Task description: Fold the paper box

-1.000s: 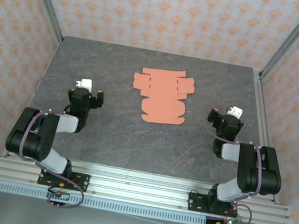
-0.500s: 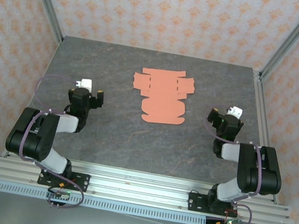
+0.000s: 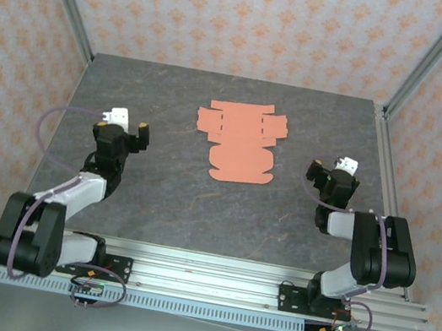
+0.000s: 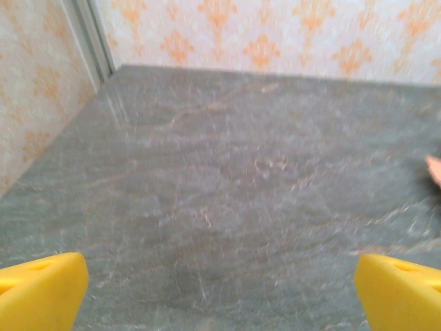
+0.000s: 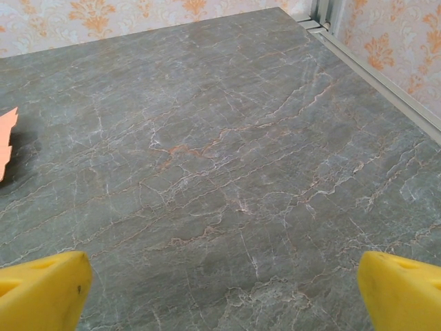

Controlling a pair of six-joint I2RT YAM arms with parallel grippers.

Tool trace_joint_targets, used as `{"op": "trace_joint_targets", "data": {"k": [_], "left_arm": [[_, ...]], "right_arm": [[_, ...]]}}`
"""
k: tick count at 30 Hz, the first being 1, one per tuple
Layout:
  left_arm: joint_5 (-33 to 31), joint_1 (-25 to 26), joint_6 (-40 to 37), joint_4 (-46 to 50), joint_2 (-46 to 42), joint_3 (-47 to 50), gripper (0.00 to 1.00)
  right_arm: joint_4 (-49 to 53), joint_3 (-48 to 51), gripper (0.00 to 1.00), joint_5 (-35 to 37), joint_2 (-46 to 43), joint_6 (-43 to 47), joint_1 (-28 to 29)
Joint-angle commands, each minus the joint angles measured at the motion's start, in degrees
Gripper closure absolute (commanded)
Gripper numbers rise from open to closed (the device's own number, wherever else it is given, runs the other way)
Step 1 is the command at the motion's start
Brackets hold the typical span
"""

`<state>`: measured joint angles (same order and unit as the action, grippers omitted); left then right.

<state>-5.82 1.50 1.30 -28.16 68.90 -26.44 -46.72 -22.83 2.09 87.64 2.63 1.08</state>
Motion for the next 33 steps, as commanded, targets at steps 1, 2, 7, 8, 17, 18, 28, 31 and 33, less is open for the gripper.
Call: {"op": "trace_joint_targets", "data": {"k": [1,2,7,8,17,18,28,31,33], "left_arm": [[-2.16,0.34,2.96,7.63,-4.39,-2.82,0.00],[-2.33,0.35,4.30,9.33,-5.24,-3.91,0.00],[0.23,0.33,13.63,12.14,-5.01,-9.96,0.00],[0.76,0.35,15.87,12.87,-3.97,-11.89,0.00],[6.39,2.52,27.26,18.97,12.13,-30.15,0.00],[6.07,3.29,27.26,19.32,13.88,-31.64,0.00],[13.09,8.12,31.47,25.85,34.83,-49.26,0.00],[17.86,8.00,31.08,29.93,43.11,-56.85,0.00],[20.52,8.05,31.11,32.14,47.42,-60.84,0.02]], "right_arm": [[0.98,-0.71,0.01,-0.26,-0.88,-0.16,0.08],[3.19,-1.42,0.01,0.20,-1.91,-0.42,0.12],[15.43,-6.23,0.01,3.62,-6.71,-1.77,0.36],[20.91,-8.44,0.01,3.47,-8.28,-2.28,0.53],[39.42,-22.25,0.01,-1.97,-10.11,-7.58,5.06],[39.29,-23.44,0.01,-2.86,-8.78,-8.18,5.55],[48.29,-49.12,0.01,-15.08,14.03,-14.11,6.48],[53.29,-57.18,0.01,-16.46,20.61,-14.69,6.48],[55.56,-61.32,0.01,-17.22,24.45,-15.24,6.48]]}}
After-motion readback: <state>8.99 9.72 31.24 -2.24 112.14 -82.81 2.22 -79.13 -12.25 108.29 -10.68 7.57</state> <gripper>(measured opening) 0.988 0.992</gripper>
